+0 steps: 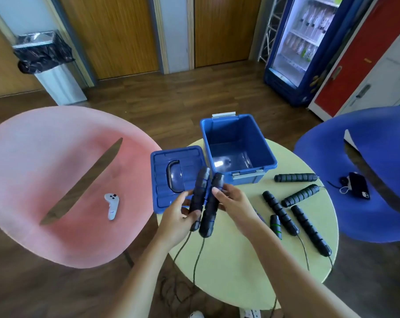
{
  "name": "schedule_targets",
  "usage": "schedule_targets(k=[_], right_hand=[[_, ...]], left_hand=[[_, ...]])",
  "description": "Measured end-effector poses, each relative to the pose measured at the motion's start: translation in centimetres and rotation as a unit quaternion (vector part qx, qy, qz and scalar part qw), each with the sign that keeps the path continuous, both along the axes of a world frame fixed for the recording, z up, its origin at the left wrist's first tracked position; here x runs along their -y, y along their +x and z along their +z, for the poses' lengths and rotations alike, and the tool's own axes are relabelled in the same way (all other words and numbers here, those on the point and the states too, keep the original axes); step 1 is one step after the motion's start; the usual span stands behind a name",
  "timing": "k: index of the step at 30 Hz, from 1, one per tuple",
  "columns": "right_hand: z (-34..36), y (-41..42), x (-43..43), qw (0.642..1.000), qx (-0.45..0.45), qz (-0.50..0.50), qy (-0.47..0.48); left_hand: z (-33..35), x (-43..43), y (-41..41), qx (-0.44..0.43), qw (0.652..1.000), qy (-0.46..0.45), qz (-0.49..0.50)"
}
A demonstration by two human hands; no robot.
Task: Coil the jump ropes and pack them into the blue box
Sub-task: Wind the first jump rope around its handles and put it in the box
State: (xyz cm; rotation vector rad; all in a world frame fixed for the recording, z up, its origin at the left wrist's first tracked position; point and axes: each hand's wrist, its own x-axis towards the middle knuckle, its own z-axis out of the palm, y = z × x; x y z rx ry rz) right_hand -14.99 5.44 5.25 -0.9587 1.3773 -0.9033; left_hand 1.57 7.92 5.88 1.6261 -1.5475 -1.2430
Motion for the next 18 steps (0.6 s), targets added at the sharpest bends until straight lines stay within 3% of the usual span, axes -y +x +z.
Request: schedule_targets(k=[9,18], right_hand=[[7.7,2.2,-0.2,0.992,0.110,0.034,-0.056],[11.2,3.1,0.6,0.988,0.077,0.079,-0.107]], left_hand=[[5.2,-1.0,0.3,-0.057,0.990,-0.112,0.063],[7.9,-0.9,0.9,-0.038,0.977,-0.192,0.089]])
